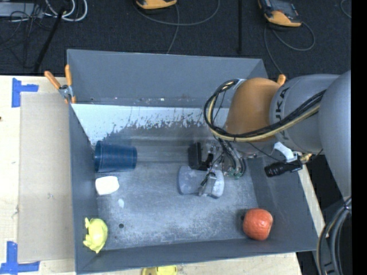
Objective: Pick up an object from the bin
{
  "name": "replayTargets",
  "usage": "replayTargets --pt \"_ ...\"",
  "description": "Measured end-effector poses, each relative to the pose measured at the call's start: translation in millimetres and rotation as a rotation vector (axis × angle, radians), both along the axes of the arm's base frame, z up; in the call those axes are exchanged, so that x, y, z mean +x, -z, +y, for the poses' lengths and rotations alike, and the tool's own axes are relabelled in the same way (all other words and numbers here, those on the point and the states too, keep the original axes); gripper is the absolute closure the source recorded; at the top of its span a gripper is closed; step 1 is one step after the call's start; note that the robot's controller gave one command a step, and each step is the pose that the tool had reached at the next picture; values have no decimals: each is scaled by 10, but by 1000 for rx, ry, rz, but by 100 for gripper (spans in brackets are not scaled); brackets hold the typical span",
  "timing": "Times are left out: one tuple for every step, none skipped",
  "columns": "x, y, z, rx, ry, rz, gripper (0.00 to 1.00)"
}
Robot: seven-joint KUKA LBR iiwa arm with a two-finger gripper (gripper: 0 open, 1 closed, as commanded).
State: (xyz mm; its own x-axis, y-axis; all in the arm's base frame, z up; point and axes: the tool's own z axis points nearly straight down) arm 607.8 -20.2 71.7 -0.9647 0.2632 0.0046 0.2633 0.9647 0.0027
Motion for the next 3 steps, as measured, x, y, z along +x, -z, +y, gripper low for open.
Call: replayTargets --pt "77 14 16 1 -168 17 100" --pt "78 14 15 1 -167 16 100" --pt "-34 -1294 54 -3 -123 -6 100"
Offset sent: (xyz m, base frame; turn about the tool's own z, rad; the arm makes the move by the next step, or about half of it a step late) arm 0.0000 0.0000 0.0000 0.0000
